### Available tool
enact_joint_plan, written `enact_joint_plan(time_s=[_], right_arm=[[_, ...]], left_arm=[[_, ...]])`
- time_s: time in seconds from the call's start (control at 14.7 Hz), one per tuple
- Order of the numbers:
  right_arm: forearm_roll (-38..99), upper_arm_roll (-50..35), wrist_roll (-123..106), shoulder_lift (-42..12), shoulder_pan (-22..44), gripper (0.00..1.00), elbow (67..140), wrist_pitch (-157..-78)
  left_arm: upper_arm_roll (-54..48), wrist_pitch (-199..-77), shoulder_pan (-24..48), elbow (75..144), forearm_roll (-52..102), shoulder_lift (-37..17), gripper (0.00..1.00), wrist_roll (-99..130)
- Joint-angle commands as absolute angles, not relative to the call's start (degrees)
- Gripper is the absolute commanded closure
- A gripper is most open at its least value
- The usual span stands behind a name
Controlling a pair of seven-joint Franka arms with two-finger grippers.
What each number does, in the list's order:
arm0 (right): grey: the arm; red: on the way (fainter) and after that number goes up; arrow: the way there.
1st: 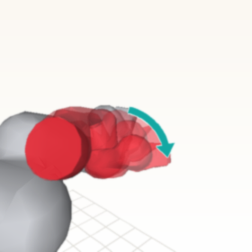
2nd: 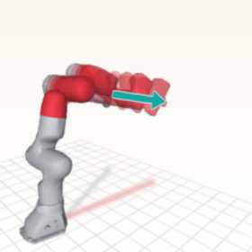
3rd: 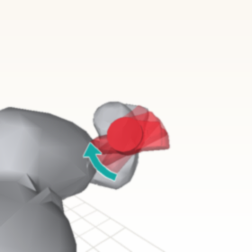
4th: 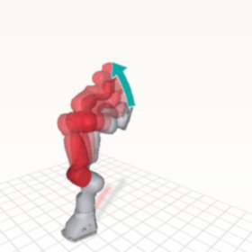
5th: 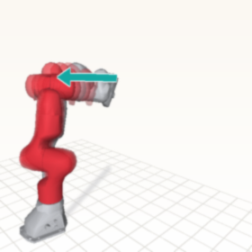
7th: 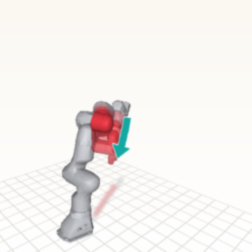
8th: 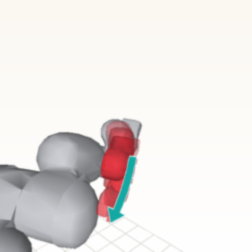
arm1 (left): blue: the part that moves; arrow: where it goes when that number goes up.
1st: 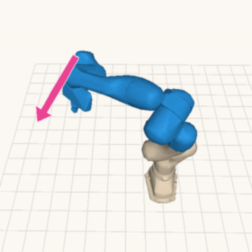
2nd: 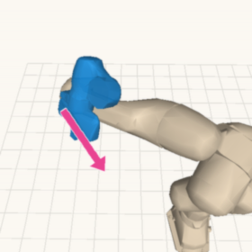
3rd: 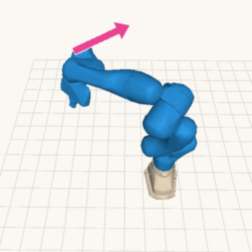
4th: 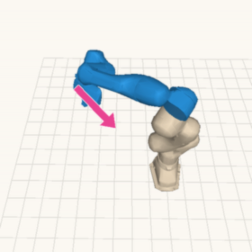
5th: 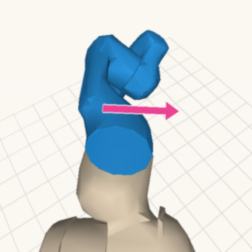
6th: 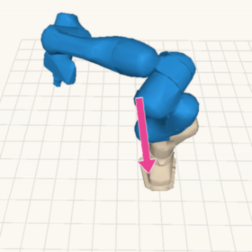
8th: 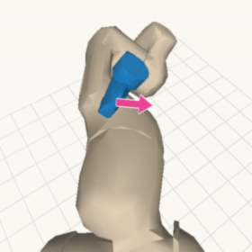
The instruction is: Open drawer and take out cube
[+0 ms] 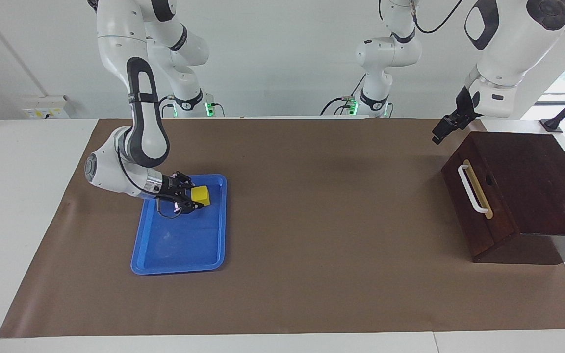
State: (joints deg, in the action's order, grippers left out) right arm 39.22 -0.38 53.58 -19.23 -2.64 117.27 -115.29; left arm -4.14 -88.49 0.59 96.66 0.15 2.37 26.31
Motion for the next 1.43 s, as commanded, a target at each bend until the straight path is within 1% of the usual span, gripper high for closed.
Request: enact_joint_plan(time_s=[0.0, 0.14, 0.34, 0.54, 0.75, 0.89, 1.16, 1.36], right_arm=[[39.3, -1.0, 54.5, -17.4, -3.1, 0.00, 118.8, -116.3], [39.3, -1.0, 55.3, -17.1, -2.9, 0.00, 118.2, -115.2], [39.2, -0.9, 57.6, -15.1, -2.9, 0.00, 116.7, -111.0], [38.7, -0.9, 62.1, -11.3, -2.7, 0.00, 115.8, -107.4], [38.4, -0.8, 64.2, -6.3, -2.7, 0.00, 113.7, -103.8], [36.1, -0.8, 64.3, -4.9, -2.7, 0.00, 109.7, -100.6], [27.6, -1.5, 62.1, -4.7, -2.6, 0.00, 99.9, -96.0], [21.5, -1.7, 52.5, -3.7, -1.7, 0.00, 95.7, -92.1]], left_arm=[[-6.7, -86.7, 0.4, 94.9, 1.1, -0.9, 0.00, 18.8], [-6.5, -86.3, 1.2, 93.6, 1.2, -1.2, 0.00, 15.0], [-6.4, -85.0, 1.3, 93.1, 1.4, -1.5, 0.00, 14.2], [-5.1, -85.4, 2.5, 93.3, 1.7, -1.1, 0.00, 12.9], [-4.0, -86.4, 1.8, 93.7, 1.7, -1.0, 0.00, 6.1], [-2.9, -86.8, 2.0, 93.3, 1.7, -1.1, 0.00, 5.4], [-2.9, -87.8, 2.1, 93.1, 1.1, -1.3, 0.00, 4.8], [-3.1, -88.0, 1.9, 92.7, 1.0, -1.6, 0.00, 2.9]])
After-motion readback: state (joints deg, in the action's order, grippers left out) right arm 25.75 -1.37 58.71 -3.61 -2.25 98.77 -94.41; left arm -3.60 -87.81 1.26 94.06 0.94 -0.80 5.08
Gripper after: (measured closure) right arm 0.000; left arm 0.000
